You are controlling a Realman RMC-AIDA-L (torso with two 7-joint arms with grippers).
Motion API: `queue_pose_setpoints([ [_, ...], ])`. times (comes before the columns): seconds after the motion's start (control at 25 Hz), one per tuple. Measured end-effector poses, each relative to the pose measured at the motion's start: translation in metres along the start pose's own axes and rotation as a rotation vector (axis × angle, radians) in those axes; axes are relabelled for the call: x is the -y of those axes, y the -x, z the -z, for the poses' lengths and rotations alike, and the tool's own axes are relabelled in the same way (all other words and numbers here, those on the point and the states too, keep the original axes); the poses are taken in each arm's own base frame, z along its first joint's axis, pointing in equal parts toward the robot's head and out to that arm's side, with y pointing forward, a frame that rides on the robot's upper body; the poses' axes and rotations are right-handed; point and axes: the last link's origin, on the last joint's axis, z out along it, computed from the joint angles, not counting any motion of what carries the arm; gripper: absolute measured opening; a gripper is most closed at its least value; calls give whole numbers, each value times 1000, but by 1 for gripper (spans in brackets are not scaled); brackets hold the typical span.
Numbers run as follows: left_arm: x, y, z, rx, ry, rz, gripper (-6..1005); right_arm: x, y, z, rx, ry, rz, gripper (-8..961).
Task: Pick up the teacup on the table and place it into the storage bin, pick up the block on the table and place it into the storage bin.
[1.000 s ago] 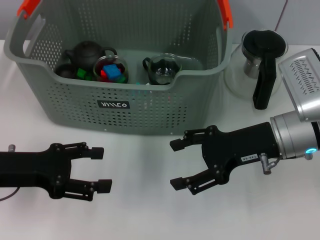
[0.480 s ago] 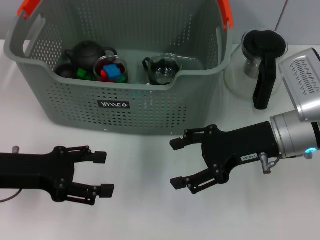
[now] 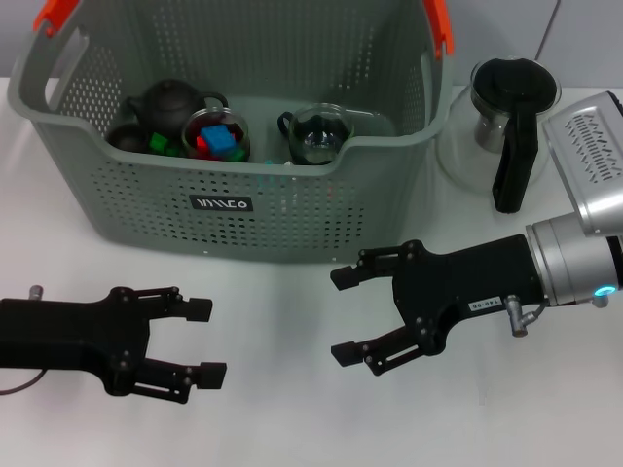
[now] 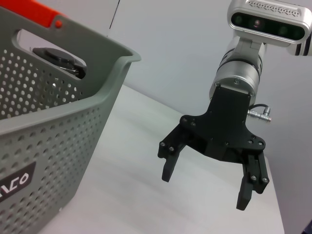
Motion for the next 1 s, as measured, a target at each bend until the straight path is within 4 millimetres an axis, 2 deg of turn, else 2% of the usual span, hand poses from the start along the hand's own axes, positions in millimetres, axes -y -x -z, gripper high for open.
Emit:
queue_pose_setpoints([
  [1.0,1,0,-5,29,10,0,948,1,1,0,4,-7,9,945],
])
